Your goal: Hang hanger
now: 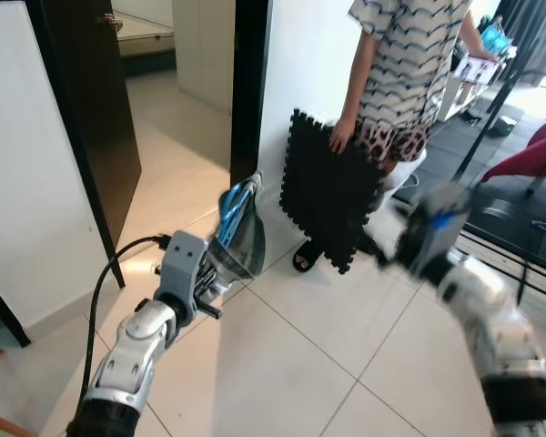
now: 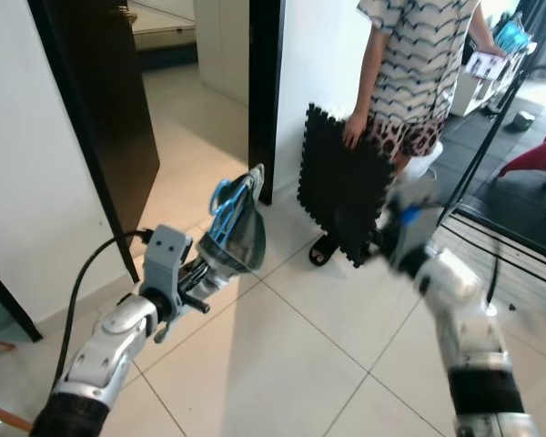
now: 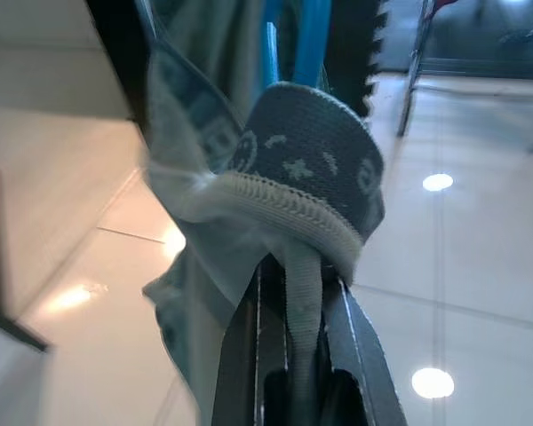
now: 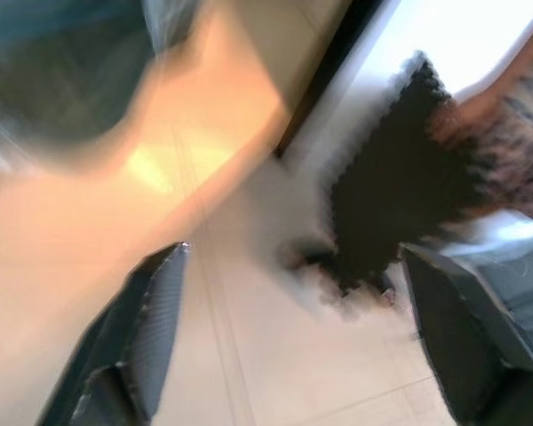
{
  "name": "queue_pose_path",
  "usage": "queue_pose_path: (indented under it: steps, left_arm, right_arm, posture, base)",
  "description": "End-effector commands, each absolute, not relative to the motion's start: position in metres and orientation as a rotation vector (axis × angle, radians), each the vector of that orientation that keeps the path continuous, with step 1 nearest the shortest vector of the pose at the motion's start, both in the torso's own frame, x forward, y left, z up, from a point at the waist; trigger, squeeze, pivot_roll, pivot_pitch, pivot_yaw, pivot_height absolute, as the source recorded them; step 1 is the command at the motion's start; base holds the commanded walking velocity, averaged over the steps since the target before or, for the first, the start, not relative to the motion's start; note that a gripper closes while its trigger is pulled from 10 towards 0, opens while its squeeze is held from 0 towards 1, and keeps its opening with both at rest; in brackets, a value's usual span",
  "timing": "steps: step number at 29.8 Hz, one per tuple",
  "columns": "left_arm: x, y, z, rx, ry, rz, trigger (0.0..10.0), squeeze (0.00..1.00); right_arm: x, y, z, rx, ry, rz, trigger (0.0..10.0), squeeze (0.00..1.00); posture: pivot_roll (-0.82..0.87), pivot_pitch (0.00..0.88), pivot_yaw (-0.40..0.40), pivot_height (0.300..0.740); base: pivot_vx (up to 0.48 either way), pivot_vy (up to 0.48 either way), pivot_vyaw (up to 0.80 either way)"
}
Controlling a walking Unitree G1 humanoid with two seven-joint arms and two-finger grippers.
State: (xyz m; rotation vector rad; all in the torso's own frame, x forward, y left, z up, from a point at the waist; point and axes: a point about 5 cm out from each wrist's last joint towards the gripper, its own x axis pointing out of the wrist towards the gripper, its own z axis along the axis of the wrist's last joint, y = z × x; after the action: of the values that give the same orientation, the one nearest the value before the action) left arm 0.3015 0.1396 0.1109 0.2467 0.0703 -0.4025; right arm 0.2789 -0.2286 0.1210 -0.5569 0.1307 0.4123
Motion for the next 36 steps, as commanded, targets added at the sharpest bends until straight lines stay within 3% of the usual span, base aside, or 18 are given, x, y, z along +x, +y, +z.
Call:
queue_pose_path:
  steps: [1, 2, 4, 8, 19, 23, 25, 31, 32, 33, 35, 36]
  left_arm:
    - [0.3, 0.135, 0.116, 0.294, 0.038, -0.434, 10.0, 0.0]
    - [0.299, 0.132, 0.114, 0.319, 0.034, -0.45, 10.0, 0.0]
    - [0.301, 0.13, 0.11, 0.322, 0.044, -0.454, 10.0, 0.0]
    - [0.306, 0.128, 0.106, 0.306, 0.067, -0.466, 10.0, 0.0]
    - [0.304, 0.127, 0.108, 0.357, 0.056, -0.479, 10.0, 0.0]
    - [0.304, 0.132, 0.109, 0.395, 0.04, -0.458, 10.0, 0.0]
    - [0.304, 0.132, 0.109, 0.395, 0.04, -0.458, 10.0, 0.0]
    - [0.307, 0.137, 0.11, 0.332, 0.048, -0.43, 10.0, 0.0]
    - [0.309, 0.139, 0.111, 0.315, 0.054, -0.427, 10.0, 0.0]
    - [0.309, 0.139, 0.111, 0.315, 0.054, -0.427, 10.0, 0.0]
    - [0.314, 0.139, 0.116, 0.303, 0.049, -0.459, 10.0, 0.0]
    - [0.314, 0.139, 0.116, 0.303, 0.049, -0.459, 10.0, 0.0]
  right_arm:
    - [0.279, -0.221, 0.128, -0.651, 0.069, 0.434, 10.0, 0.0]
    - [0.258, -0.212, 0.108, -0.753, 0.081, 0.507, 10.0, 0.0]
    - [0.25, -0.205, 0.1, -0.825, 0.065, 0.537, 10.0, 0.0]
    - [0.25, -0.194, 0.097, -0.859, 0.043, 0.565, 10.0, 0.0]
    - [0.246, -0.197, 0.096, -0.836, 0.052, 0.549, 10.0, 0.0]
    - [0.251, -0.205, 0.106, -0.651, 0.04, 0.43, 10.0, 0.0]
    - [0.251, -0.205, 0.106, -0.651, 0.04, 0.43, 10.0, 0.0]
    - [0.266, -0.232, 0.122, -0.495, 0.023, 0.187, 10.0, 0.0]
    - [0.27, -0.239, 0.124, -0.382, 0.043, 0.105, 10.0, 0.0]
    - [0.27, -0.239, 0.124, -0.382, 0.043, 0.105, 10.0, 0.0]
    - [0.278, -0.244, 0.121, -0.137, 0.1, 0.033, 10.0, 0.0]
    - [0.278, -0.244, 0.121, -0.137, 0.1, 0.033, 10.0, 0.0]
  posture:
    - [-0.05, 0.0, -0.074, 0.74]
    - [-0.05, 0.0, -0.068, 0.74]
    - [-0.06, 0.0, -0.064, 0.74]
    - [-0.06, 0.0, -0.063, 0.74]
    - [-0.06, 0.0, -0.07, 0.74]
    - [-0.04, 0.0, -0.069, 0.74]
    - [-0.04, 0.0, -0.069, 0.74]
    - [-0.04, 0.0, -0.067, 0.74]
    - [-0.05, 0.0, -0.06, 0.74]
    - [-0.05, 0.0, -0.06, 0.74]
    - [-0.04, 0.0, -0.061, 0.74]
    - [-0.04, 0.0, -0.061, 0.74]
  base:
    - [0.0, 0.0, 0.0]
    - [0.0, 0.0, 0.0]
    - [0.0, 0.0, 0.0]
    - [0.0, 0.0, 0.0]
    - [0.0, 0.0, 0.0]
    - [0.0, 0.0, 0.0]
    - [0.0, 0.0, 0.0]
    - [0.0, 0.0, 0.0]
    - [0.0, 0.0, 0.0]
    - [0.0, 0.0, 0.0]
    - [0.0, 0.0, 0.0]
    - [0.0, 0.0, 0.0]
